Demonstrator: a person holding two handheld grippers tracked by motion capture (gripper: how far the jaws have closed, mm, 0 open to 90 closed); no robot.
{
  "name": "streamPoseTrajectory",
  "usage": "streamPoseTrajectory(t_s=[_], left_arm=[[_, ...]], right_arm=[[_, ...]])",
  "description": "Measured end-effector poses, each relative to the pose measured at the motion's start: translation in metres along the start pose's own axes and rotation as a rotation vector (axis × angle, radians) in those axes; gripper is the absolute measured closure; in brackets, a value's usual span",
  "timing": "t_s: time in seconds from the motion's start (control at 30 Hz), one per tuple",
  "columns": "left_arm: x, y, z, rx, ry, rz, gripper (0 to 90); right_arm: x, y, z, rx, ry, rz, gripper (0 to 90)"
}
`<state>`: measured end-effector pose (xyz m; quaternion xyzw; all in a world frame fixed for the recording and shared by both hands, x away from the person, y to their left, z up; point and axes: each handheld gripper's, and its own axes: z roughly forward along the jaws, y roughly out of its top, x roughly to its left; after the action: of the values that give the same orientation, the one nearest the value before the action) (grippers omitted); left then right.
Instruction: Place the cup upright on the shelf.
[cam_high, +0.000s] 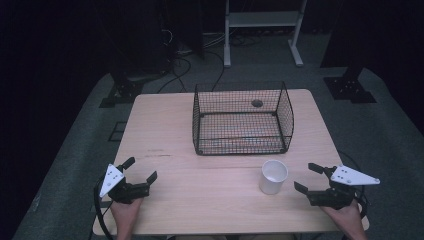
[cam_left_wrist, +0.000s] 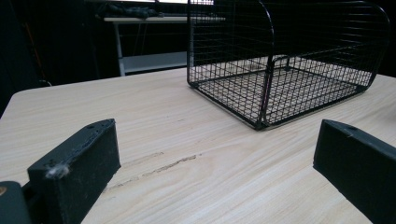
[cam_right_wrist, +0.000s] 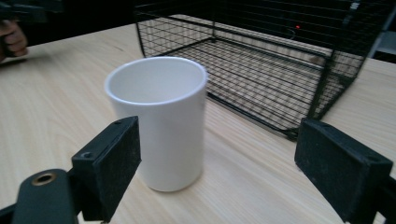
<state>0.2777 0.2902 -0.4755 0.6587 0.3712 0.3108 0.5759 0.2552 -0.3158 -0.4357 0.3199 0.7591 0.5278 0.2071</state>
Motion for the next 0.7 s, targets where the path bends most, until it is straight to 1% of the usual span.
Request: streamPoseTrajectory(t_s=[0.13, 0.2, 0.27, 0.33, 0.5, 0.7], left_arm=[[0.0, 0.0, 0.0, -0.001, 0.0, -0.001, 0.0], [0.0, 0.0, 0.0, 0.0, 0.001, -0.001, 0.0], [0.0, 0.0, 0.0, -0.001, 0.002, -0.001, 0.0], [0.0, 0.0, 0.0, -0.002, 0.003, -0.002, 0.0], [0.0, 0.0, -0.001, -0.003, 0.004, -0.002, 0.0], [0.0, 0.0, -0.001, -0.004, 0.002, -0.001, 0.0]], right_arm=[[0.008, 0.002, 0.004, 0.003, 0.039, -0.006, 13.2], [0.013, 0.003, 0.007, 0.011, 0.06, -0.021, 13.0], [0.016, 0.004, 0.01, 0.017, 0.075, -0.024, 13.0], [0.018, 0.005, 0.013, 0.022, 0.078, -0.033, 12.6], [0.02, 0.007, 0.02, 0.032, 0.099, -0.028, 10.4], [0.023, 0.01, 0.03, 0.049, 0.111, -0.032, 9.5]])
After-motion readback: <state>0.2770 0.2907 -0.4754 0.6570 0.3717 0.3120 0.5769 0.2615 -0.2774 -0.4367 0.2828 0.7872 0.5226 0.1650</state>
